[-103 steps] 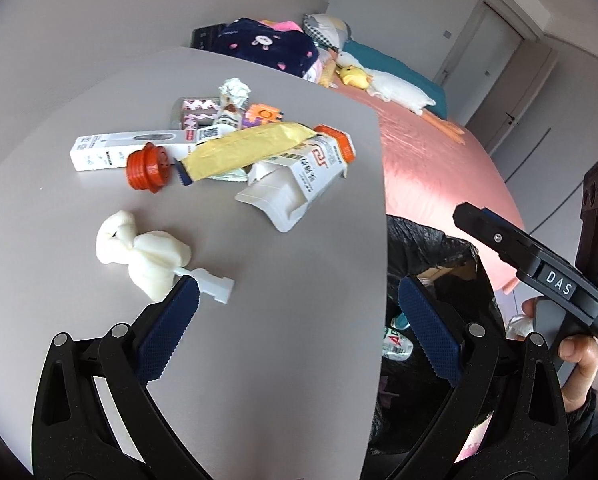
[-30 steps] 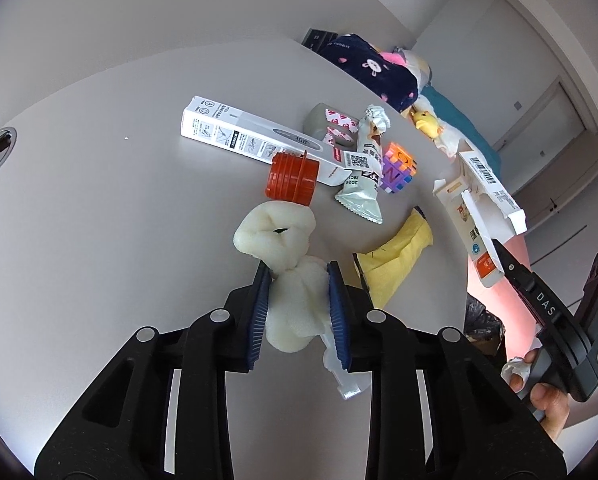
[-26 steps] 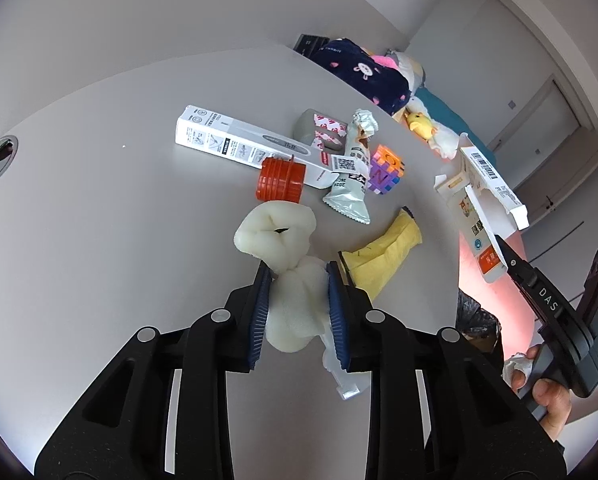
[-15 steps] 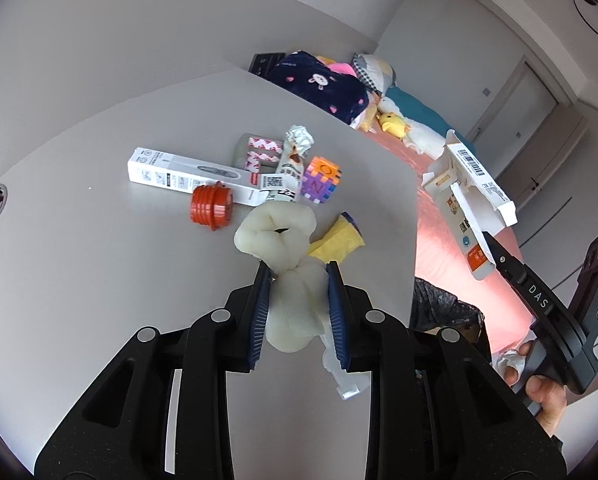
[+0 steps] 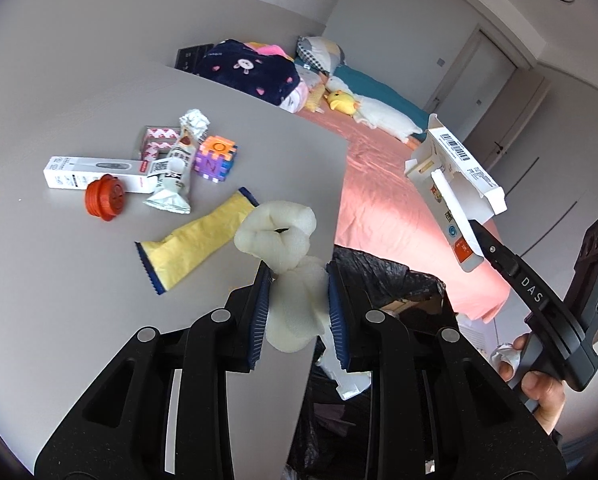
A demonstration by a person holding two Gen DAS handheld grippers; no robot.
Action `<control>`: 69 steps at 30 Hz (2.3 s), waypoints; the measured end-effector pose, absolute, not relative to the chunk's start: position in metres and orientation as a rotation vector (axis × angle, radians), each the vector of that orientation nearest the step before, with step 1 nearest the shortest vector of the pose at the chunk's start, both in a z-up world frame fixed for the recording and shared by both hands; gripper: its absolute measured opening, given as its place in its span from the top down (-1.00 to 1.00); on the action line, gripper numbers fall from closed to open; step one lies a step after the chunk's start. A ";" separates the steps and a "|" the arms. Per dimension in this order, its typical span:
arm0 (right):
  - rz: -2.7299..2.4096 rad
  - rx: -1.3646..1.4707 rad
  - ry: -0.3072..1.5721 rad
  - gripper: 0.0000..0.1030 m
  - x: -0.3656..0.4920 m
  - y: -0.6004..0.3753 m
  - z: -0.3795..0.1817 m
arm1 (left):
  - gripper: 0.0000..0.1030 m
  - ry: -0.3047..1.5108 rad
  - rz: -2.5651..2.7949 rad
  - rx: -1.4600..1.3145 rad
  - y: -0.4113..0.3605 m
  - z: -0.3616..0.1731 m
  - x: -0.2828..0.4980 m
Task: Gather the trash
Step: 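Carry foam and carton over the black trash bag and open both grippers, then grasp the orange plastic cap with the left gripper while the right gripper grasps the yellow wrapper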
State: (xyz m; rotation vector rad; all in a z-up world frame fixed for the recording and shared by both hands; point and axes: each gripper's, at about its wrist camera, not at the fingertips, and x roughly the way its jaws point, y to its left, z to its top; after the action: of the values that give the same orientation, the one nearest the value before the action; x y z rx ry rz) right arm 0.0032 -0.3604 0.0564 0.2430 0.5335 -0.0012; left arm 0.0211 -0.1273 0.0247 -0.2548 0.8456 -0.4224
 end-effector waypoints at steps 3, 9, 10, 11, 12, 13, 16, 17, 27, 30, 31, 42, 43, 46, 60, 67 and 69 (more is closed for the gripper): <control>-0.022 0.243 0.528 0.97 -0.007 -0.371 0.058 | 0.47 0.852 -0.451 -0.237 -0.143 0.024 0.019; -0.064 0.252 0.521 0.97 -0.025 -0.393 0.060 | 0.47 0.873 -0.518 -0.205 -0.173 0.020 0.013; -0.072 0.253 0.522 0.97 -0.028 -0.397 0.060 | 0.47 0.878 -0.531 -0.200 -0.179 0.019 0.012; -0.078 0.253 0.524 0.97 -0.029 -0.401 0.060 | 0.47 0.883 -0.543 -0.195 -0.185 0.019 0.011; -0.085 0.254 0.527 0.97 -0.031 -0.405 0.060 | 0.47 0.889 -0.557 -0.187 -0.191 0.018 0.011; -0.090 0.255 0.532 0.97 -0.032 -0.409 0.060 | 0.47 0.895 -0.570 -0.178 -0.198 0.017 0.010; -0.105 0.260 0.552 0.97 -0.038 -0.417 0.059 | 0.47 0.914 -0.608 -0.158 -0.214 0.014 0.007; -0.110 0.262 0.561 0.97 -0.039 -0.420 0.058 | 0.47 0.920 -0.619 -0.154 -0.218 0.013 0.007; -0.159 0.330 0.692 0.73 -0.043 -0.446 0.038 | -0.42 1.036 -0.708 -0.101 -0.254 -0.009 0.010; -0.253 0.351 0.677 -0.71 -0.050 -0.453 0.036 | -0.87 0.985 -0.643 -0.034 -0.256 -0.011 0.005; -0.259 0.345 0.669 -0.71 -0.052 -0.454 0.036 | -0.87 0.982 -0.629 -0.016 -0.255 -0.013 0.005; -0.222 0.333 0.660 -0.71 -0.048 -0.444 0.035 | -0.87 0.941 -0.580 -0.002 -0.229 -0.007 0.005; -0.217 0.331 0.660 -0.71 -0.047 -0.442 0.036 | -0.87 0.943 -0.578 -0.006 -0.227 -0.008 0.007; -0.197 0.322 0.666 -0.71 -0.042 -0.435 0.035 | -0.87 0.939 -0.561 -0.011 -0.221 -0.007 0.012; -0.111 0.301 0.699 -0.71 -0.011 -0.399 0.027 | -0.88 0.927 -0.489 -0.048 -0.179 -0.009 0.030; -0.073 0.288 0.718 -0.71 0.008 -0.376 0.022 | -0.87 0.918 -0.436 -0.054 -0.154 -0.009 0.039; -0.062 0.275 0.726 -0.71 0.015 -0.366 0.020 | -0.87 0.915 -0.419 -0.058 -0.145 -0.009 0.042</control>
State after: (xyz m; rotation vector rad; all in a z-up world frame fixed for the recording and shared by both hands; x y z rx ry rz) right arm 0.0146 -0.3660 0.0195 0.2752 0.7260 -0.0622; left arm 0.0419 -0.1447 -0.0095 -0.0584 0.9149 -0.4187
